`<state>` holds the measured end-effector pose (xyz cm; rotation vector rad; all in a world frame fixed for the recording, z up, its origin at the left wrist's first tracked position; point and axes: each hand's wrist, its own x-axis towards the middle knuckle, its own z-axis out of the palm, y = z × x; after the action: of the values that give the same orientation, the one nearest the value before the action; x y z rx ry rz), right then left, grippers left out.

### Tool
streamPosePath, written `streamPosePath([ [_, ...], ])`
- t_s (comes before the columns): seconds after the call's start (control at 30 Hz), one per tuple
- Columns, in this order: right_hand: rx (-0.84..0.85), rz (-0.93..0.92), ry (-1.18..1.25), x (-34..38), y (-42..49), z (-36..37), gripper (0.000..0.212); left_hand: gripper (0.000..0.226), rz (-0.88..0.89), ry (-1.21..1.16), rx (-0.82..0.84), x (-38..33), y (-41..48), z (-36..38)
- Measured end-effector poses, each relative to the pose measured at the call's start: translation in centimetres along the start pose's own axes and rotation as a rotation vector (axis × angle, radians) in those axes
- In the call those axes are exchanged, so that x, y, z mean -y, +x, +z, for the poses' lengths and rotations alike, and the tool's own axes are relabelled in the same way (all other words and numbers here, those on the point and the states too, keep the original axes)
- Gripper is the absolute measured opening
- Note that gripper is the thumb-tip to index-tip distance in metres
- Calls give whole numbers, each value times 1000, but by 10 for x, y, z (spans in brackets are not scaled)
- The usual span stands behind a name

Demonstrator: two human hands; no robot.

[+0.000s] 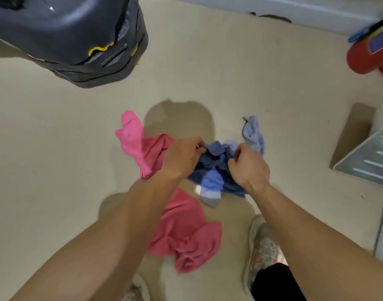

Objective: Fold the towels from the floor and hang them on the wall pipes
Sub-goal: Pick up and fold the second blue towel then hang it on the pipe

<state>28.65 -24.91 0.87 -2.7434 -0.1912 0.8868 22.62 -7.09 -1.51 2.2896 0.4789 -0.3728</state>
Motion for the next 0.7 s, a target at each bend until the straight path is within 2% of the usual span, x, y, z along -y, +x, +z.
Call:
streamPosePath([
  [0.13,47,111,19,30,-112,-124,14,13,45,-61,57,-106,-88,-105],
  [0.2,63,141,54,47,-177,-188,26,14,98,-96,98,-167,-136,-162],
  [0.33,68,65,85,90,-317,-308,70,13,277,-107,138,-288,-238,-275],
  [0.4,27,-22,144,112,-384,-355,80,14,339,-119,131,-337,-288,-324],
  [0.57,-248,-102,398,141,-516,-425,21,12,462,-137,96,-420,-386,-406],
  [0.7,-385,-102,588,134,-590,-450,10,9,517,-106,114,-452,-436,-426],
])
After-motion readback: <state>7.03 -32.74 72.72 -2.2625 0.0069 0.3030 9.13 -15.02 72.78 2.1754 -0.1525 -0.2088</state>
